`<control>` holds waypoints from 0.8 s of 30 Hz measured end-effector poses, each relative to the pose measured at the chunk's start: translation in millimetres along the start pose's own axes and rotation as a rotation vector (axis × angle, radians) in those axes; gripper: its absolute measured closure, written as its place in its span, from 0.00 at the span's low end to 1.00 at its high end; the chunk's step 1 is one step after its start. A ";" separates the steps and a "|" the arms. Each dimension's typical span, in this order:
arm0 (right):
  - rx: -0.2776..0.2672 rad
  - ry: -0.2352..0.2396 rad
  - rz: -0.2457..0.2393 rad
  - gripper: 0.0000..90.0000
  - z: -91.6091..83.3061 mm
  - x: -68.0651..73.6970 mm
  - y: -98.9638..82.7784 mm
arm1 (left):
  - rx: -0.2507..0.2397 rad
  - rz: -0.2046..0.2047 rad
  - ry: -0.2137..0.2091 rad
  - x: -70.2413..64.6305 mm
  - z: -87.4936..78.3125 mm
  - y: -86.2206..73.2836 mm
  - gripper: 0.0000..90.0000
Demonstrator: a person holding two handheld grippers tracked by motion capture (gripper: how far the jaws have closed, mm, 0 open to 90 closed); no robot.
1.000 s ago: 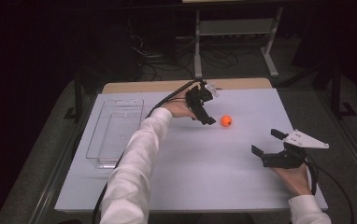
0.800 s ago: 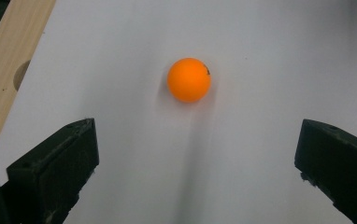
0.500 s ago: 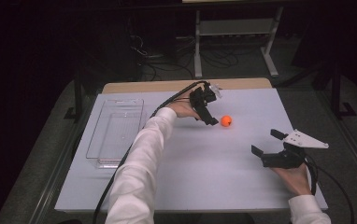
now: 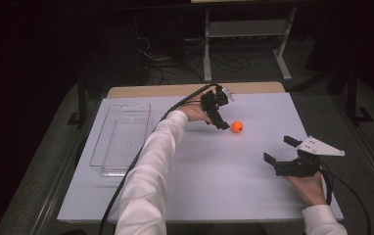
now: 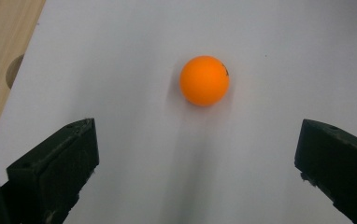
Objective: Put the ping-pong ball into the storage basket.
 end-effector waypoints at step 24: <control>0.014 0.004 -0.006 0.00 1.4 0.9 -1.7 | 0.019 0.037 -0.015 -0.8 24.5 15.3 0.00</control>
Point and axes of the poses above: each handheld gripper's, and its own axes: z roughly forward along the jaws, y roughly out of its top, x roughly to its left, the point moved 6 cm from there along z, roughly forward along the jaws, and after that the axes turned 7 degrees about x, right-handed, at the moved point
